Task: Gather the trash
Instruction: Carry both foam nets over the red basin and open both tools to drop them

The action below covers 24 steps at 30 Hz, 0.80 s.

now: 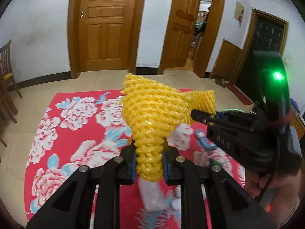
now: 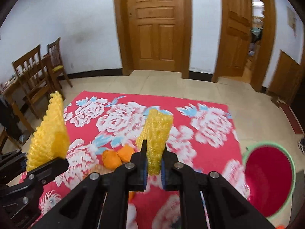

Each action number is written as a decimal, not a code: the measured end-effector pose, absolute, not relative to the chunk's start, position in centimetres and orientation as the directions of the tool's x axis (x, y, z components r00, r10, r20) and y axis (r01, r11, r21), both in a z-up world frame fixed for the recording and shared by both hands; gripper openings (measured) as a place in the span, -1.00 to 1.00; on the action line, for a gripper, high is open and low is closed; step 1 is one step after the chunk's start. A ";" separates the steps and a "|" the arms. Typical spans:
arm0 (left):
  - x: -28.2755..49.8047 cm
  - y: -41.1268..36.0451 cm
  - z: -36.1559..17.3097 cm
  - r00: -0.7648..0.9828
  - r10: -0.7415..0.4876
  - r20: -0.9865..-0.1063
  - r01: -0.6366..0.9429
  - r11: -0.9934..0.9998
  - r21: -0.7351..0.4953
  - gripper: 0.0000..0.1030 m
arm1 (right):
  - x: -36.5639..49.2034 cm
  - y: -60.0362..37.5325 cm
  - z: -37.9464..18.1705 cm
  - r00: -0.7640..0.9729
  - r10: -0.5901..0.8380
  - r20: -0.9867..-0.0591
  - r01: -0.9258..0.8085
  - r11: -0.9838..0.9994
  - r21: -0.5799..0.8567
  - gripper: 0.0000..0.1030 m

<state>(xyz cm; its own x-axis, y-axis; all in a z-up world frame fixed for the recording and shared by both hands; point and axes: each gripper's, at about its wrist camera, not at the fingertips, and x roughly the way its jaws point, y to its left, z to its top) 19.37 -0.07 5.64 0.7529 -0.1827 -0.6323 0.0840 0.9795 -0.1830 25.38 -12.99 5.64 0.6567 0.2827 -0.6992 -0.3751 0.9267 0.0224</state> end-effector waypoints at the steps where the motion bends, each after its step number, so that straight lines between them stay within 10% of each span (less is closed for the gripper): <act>1: 19.1 -0.7 5.8 0.756 -0.188 -0.627 0.095 0.979 -0.179 -0.62 | 24.6 -13.7 5.8 0.664 0.280 -0.694 -0.360 0.932 0.032 -0.77; 24: 17.9 -11.0 4.4 0.683 -0.329 -0.652 0.269 0.943 -0.194 -0.61 | 17.0 -26.8 5.9 0.729 0.140 -0.670 -0.099 0.990 0.099 -0.76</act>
